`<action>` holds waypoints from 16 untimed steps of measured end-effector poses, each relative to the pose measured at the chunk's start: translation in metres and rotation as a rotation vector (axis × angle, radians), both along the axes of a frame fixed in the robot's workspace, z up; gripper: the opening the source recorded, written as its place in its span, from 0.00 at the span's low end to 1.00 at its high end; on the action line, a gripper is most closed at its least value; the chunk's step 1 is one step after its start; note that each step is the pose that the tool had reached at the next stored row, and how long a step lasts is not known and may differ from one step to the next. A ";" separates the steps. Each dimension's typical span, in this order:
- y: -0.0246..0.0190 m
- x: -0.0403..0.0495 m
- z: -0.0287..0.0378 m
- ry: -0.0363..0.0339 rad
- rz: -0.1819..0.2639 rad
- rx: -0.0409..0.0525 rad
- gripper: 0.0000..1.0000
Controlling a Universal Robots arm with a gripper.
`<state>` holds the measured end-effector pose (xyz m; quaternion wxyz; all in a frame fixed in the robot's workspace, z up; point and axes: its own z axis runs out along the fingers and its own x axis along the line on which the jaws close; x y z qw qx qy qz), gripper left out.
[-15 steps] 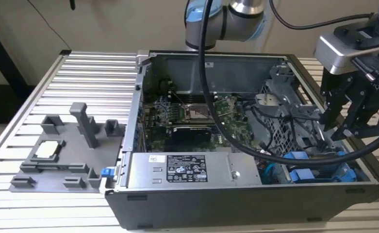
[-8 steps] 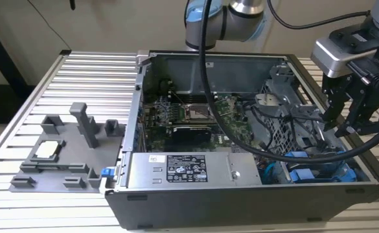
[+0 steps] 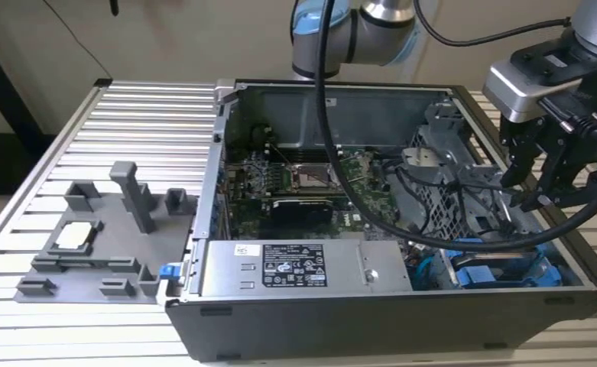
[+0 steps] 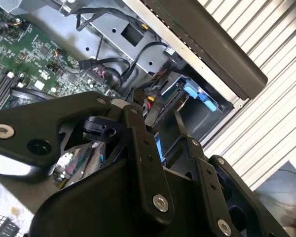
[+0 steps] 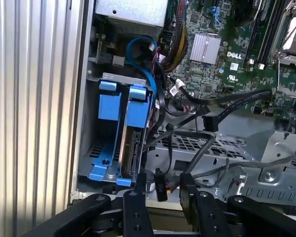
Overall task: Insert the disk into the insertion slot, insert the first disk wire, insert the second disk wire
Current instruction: 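Insert the first disk wire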
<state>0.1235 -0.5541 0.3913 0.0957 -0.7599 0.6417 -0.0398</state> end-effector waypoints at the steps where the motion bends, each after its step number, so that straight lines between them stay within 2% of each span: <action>1: 0.0000 0.0000 -0.0007 0.0000 0.000 -0.0002 0.41; 9: 0.0000 0.0000 -0.0019 0.0000 0.000 -0.0002 0.41; 10: 0.0000 0.0000 -0.0019 0.0000 0.000 -0.0002 0.39; 11: 0.0000 0.0000 -0.0019 0.0000 0.000 -0.0002 0.32; 12: 0.0000 0.0000 -0.0019 0.0000 0.000 -0.0002 0.32; 14: 0.0000 0.0000 -0.0019 0.0000 0.000 -0.0002 0.20; 16: 0.0000 0.0000 -0.0019 0.0000 0.000 -0.0003 0.19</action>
